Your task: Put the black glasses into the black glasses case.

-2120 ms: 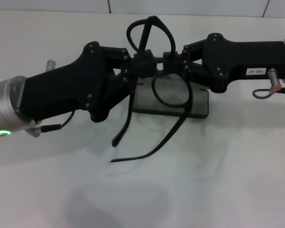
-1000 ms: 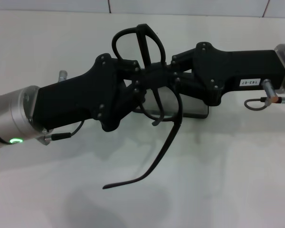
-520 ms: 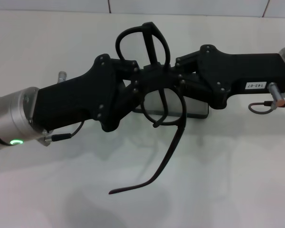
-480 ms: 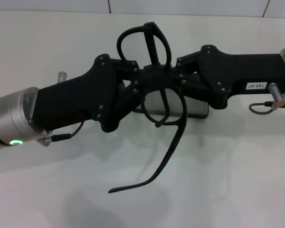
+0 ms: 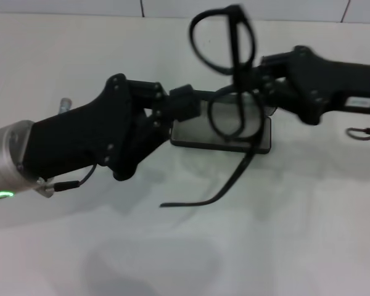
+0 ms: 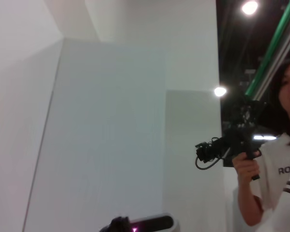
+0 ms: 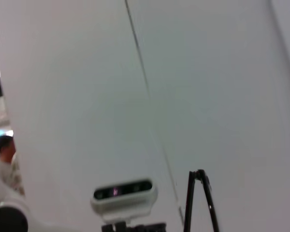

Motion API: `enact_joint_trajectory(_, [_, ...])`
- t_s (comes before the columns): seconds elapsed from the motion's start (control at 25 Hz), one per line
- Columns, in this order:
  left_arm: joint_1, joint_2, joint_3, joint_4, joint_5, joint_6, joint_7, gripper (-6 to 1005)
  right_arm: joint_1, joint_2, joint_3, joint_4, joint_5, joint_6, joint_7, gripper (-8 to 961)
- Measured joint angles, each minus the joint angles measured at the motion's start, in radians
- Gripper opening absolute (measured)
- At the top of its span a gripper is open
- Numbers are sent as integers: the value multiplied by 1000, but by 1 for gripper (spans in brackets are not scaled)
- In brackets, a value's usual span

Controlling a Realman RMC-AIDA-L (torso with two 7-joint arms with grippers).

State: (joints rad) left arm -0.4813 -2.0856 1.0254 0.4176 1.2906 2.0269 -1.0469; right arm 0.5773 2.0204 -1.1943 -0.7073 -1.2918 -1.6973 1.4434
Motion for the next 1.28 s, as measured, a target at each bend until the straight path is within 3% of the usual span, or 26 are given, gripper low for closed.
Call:
enact_joint_trajectory(0.28, [4, 0, 6, -5, -1, 1, 5, 50, -37, -1, 221, -9, 102, -203, -7, 69])
enact_joint_trajectory(0.44, [-10, -1, 36, -6, 13, 1, 6, 50, -44, 1, 254, 21, 221, -252, -55, 68])
enact_joint_trajectory(0.6, [-46, -5, 144, -1, 3, 1, 26, 50, -9, 6, 216, 130, 297, -252, -159, 68])
enact_joint_trajectory(0.88, [-100, -16, 282, -35, -85, 1, 86, 50, 137, 8, 114, 398, 331, -229, -377, 68])
enact_joint_trajectory(1.04, [-96, -14, 360, -43, -203, 1, 104, 50, 154, 7, 46, 421, 338, -187, -425, 68])
enact_joint_trajectory(1.28, [-74, -14, 370, -45, -278, 1, 108, 50, 161, 7, -39, 422, 339, -120, -447, 68])
